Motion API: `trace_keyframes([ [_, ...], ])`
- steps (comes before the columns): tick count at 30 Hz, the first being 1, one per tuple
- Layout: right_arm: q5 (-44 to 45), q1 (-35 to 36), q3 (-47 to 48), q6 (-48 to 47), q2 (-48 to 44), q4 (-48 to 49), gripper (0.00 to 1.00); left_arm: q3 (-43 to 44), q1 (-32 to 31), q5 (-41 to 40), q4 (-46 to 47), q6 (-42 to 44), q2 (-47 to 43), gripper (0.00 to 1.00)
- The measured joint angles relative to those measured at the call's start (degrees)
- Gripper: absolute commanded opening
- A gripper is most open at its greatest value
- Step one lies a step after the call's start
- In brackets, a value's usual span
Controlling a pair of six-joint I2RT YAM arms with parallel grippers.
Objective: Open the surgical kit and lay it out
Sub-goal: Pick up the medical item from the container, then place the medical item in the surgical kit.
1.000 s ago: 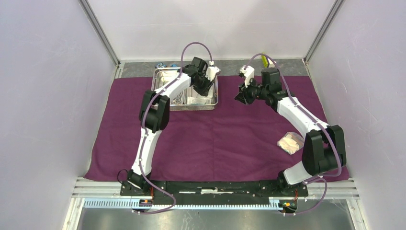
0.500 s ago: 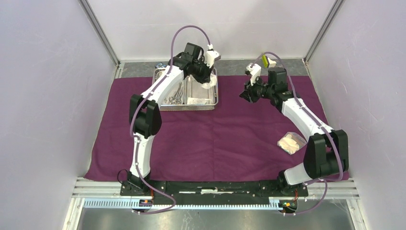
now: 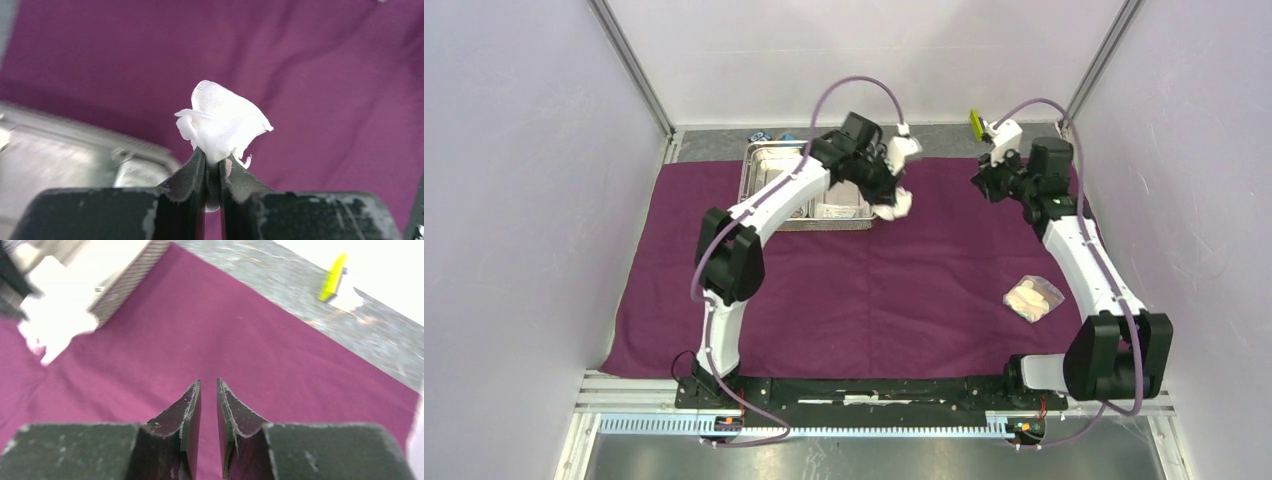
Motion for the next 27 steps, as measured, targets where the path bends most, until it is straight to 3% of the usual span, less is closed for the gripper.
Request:
trace_keyframes([
  [6, 5.2, -12.4, -2.3, -0.3, -4.4, -1.0, 0.24, -3.1, -11.2, 0.5, -0.3, 1.4, -0.3, 0.02],
  [14, 3.1, -30.6, -10.4, -0.4, -6.0, -2.6, 0.24, -0.1, -25.0, -4.3, 0.0, 3.1, 4.9, 0.03],
  [21, 1.2, -35.1, -16.5, -1.6, -10.8, -2.6, 0.23, 5.5, -32.2, -9.1, -0.2, 4.7, 13.5, 0.05],
  [27, -1.2, -36.0, -20.2, -2.3, -13.2, -1.5, 0.23, 10.4, -33.9, -11.3, -0.3, 4.9, 18.6, 0.06],
])
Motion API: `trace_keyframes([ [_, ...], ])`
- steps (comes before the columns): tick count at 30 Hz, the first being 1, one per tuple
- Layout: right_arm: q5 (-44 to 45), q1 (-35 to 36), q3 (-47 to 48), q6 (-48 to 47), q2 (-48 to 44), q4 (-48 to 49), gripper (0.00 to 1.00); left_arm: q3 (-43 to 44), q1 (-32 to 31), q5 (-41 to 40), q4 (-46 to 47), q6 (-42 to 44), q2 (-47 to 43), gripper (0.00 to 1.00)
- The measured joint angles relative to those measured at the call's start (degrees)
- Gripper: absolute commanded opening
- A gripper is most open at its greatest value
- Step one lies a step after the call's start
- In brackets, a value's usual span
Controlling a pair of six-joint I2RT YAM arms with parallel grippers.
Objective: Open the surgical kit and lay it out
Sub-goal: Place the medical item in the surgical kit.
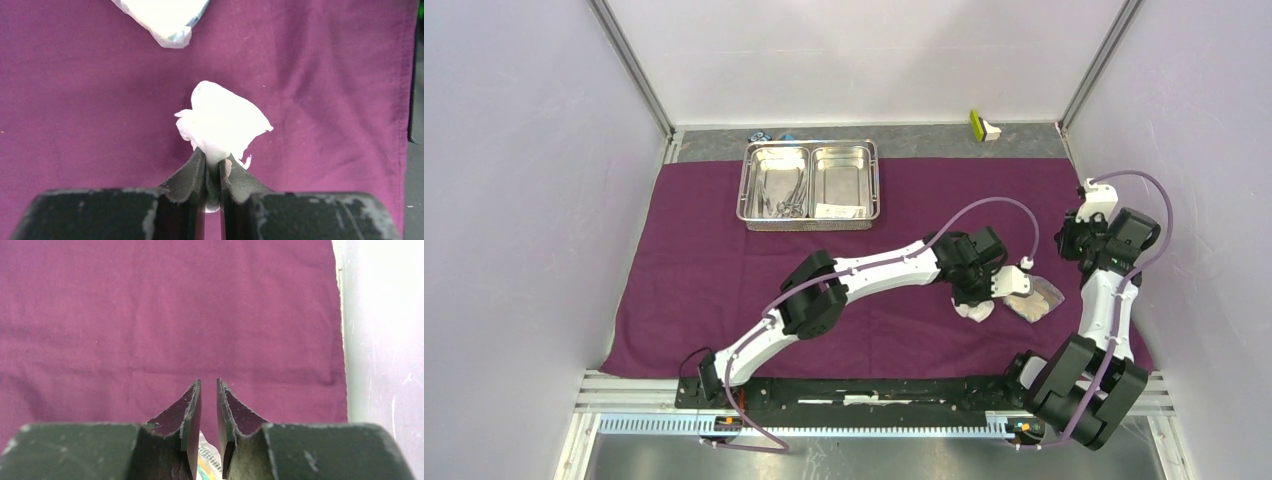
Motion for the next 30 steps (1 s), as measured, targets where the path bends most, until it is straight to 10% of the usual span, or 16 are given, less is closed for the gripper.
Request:
trace_keyframes([
  [30, -6.4, -2.6, -1.5, -1.5, 0.0, 0.6, 0.23, 7.1, -2.5, -7.6, -1.4, -0.1, 5.9, 0.17],
])
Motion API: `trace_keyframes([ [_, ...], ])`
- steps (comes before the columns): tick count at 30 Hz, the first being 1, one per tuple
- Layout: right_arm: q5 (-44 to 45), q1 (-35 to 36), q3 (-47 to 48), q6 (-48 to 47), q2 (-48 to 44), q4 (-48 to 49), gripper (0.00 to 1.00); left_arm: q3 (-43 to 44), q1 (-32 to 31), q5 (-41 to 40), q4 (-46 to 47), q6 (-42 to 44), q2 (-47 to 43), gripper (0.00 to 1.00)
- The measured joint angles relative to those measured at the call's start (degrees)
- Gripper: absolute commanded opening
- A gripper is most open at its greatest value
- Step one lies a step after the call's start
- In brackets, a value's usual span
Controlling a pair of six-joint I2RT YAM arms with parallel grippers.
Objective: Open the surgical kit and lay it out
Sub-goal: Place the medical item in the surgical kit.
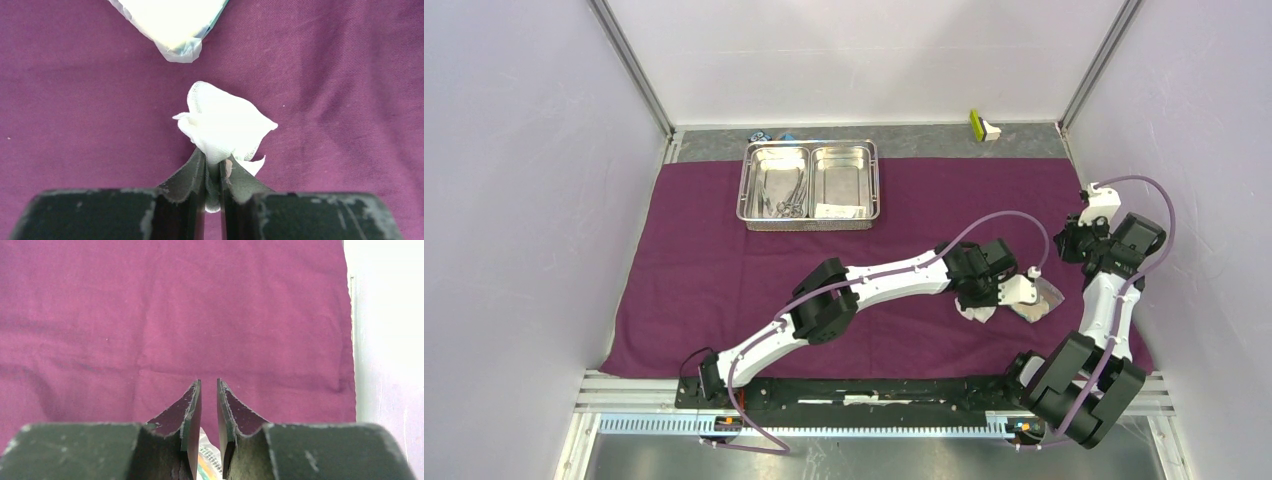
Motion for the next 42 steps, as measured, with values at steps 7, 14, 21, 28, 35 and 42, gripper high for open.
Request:
trace_keyframes([
  [7, -0.4, -0.5, 0.0, 0.0, 0.2, 0.0, 0.23, -1.9, 0.4, -0.2, 0.4, 0.0, -0.8, 0.17],
  [14, -1.2, -0.5, 0.0, 0.0, 0.9, 0.0, 0.23, -4.3, 0.5, -0.1, 0.3, -0.1, -2.3, 0.3],
  [21, -1.6, -0.6, 0.0, -0.1, 1.1, 0.0, 0.24, -4.3, 0.7, 0.2, 0.1, -1.1, -2.3, 0.58],
  [28, -2.2, -0.9, 0.0, -0.3, 1.5, 0.0, 0.24, -4.2, 1.0, -0.1, 0.0, -1.5, -2.3, 0.69],
  [35, -2.9, -0.9, 0.0, -0.3, 2.0, -0.2, 0.24, -3.8, 2.2, -0.9, -1.7, -1.6, -3.7, 0.84],
  [42, -3.1, -0.9, 0.0, -0.4, 3.0, -0.2, 0.24, -5.7, 5.6, 0.3, -2.3, -2.2, -11.5, 0.94],
])
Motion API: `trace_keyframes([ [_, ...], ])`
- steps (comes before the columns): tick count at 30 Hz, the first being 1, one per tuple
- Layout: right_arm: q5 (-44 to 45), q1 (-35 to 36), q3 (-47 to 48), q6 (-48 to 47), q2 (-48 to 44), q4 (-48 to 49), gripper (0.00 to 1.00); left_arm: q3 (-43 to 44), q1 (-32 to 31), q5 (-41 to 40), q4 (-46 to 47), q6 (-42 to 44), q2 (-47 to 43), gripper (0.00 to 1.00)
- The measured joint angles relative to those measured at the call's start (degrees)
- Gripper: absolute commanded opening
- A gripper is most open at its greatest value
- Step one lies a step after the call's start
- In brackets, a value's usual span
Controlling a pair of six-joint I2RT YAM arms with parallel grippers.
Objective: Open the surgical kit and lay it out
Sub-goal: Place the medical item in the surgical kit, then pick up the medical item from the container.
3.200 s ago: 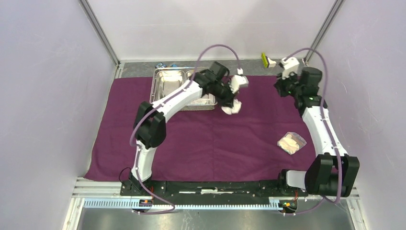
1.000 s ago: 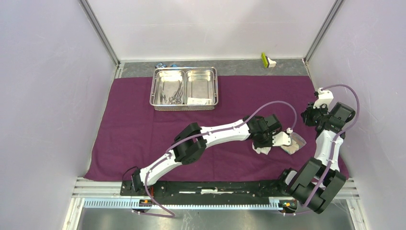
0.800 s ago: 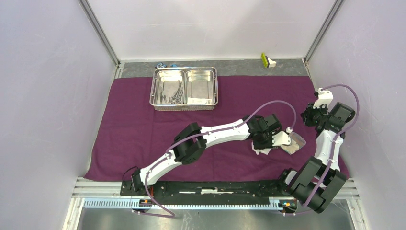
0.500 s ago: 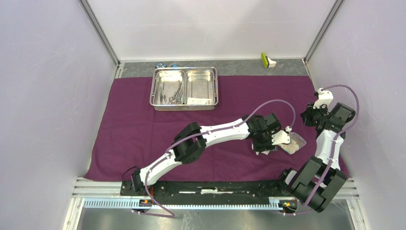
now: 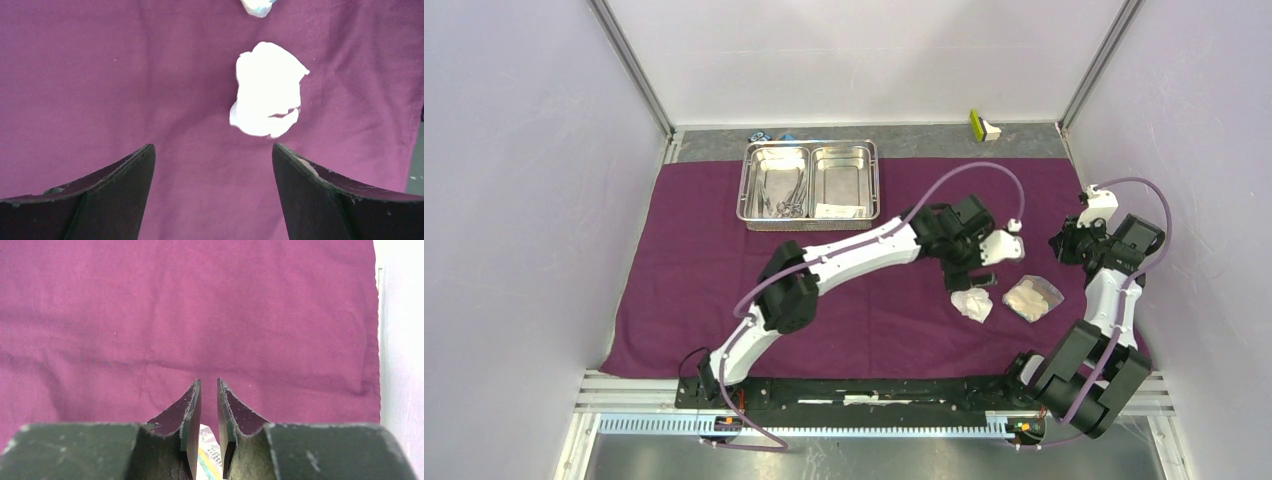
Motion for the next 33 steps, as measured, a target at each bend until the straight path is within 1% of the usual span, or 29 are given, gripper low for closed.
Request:
trace_keyframes([
  [7, -0.8, 0.0, 0.0, 0.0, 0.5, 0.0, 0.24, -9.9, 5.7, 4.5, 2.0, -2.5, -9.5, 0.97],
  [12, -1.3, 0.0, 0.0, 0.0, 1.2, -0.1, 0.24, -17.7, 13.4, 5.9, 5.7, -6.1, -13.7, 0.96],
  [14, -1.3, 0.0, 0.0, 0.0, 1.4, -0.1, 0.24, -18.9, 16.9, 5.8, 6.6, -7.6, -14.2, 0.95],
  [19, -1.8, 0.0, 0.0, 0.0, 1.7, -0.5, 0.24, -18.6, 28.4, 4.3, 8.9, -12.0, -14.1, 0.95],
  [24, -2.1, 0.0, 0.0, 0.0, 1.8, -0.6, 0.25, -16.8, 37.8, 2.1, 9.7, -14.1, -12.0, 0.94],
  [28, -2.2, 0.0, 0.0, 0.0, 2.0, -0.6, 0.25, -15.1, 41.2, 1.0, 9.0, -14.1, -8.5, 0.93],
  [33, -2.3, 0.0, 0.0, 0.0, 2.7, -0.7, 0.25, -13.8, 42.1, 0.9, 6.5, -13.9, -3.9, 0.91],
])
